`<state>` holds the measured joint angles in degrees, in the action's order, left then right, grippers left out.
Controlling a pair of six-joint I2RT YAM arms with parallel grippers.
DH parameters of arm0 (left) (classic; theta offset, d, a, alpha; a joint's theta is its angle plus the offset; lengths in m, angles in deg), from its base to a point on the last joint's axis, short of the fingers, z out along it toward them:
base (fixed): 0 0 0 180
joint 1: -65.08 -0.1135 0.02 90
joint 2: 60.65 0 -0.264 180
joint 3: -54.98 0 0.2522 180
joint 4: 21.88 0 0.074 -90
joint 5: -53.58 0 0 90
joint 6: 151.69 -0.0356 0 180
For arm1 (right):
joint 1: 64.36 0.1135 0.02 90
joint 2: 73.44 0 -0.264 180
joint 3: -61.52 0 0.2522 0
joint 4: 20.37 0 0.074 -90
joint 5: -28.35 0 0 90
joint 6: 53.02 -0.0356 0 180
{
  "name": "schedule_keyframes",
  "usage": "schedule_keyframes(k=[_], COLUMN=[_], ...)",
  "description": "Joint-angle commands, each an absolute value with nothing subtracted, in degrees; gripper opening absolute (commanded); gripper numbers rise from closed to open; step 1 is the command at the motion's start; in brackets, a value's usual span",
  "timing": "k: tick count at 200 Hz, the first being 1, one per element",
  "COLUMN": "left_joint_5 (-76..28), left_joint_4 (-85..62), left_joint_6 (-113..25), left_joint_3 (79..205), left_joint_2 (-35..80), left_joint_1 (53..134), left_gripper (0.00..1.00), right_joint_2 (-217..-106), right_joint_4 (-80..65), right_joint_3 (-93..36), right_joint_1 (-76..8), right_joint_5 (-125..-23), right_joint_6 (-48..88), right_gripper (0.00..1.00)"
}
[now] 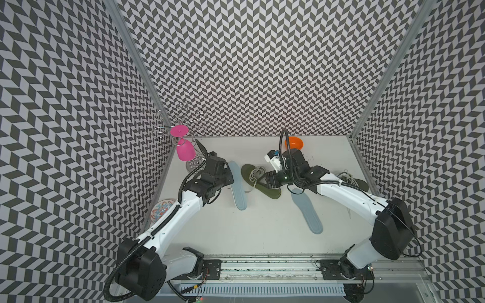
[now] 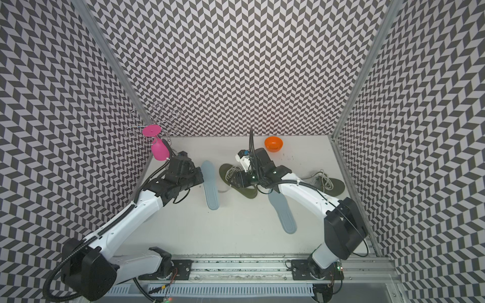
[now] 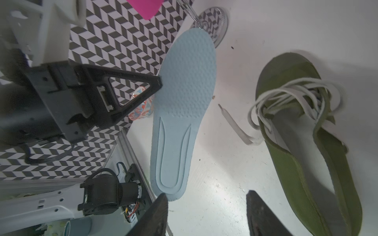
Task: Insert the insole into the shoe
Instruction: Pick up the insole from the center of the board.
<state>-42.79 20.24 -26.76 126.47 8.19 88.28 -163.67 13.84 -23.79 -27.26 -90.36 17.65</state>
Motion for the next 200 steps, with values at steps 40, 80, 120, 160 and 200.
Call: schedule_keyframes(k=[40,80,120,160,200], left_joint_5=[-40.53,-40.19,-39.94,-39.59,-38.54], left_joint_4=[16.44,13.19,12.37,11.16,10.79], left_joint_6=[-26.33,-24.39,-23.57,-23.59,-23.88], left_joint_3=[131.48,131.65,132.21,131.07,130.84], left_joint_2=[6.22,6.93,7.64,7.82,8.61], left_joint_1=[92.38,94.19,95.47,95.66,95.76], left_gripper=[0.0,0.0,0.0,0.0,0.0], right_joint_2=[-165.53,-166.75,-167.66,-166.81,-166.42], right_joint_4=[-0.37,-2.45,-6.69,-15.27,-15.58], right_joint_3=[-22.54,-20.77,-18.71,-15.49,-14.81], right_joint_1=[-26.78,-26.82,-26.83,-26.83,-27.08], right_joint_5=[-100.3,-100.71,-103.1,-107.88,-107.25], right_joint_6=[9.75,8.51,6.17,0.47,-0.89], right_gripper=[0.63,0.62,0.61,0.51,0.24])
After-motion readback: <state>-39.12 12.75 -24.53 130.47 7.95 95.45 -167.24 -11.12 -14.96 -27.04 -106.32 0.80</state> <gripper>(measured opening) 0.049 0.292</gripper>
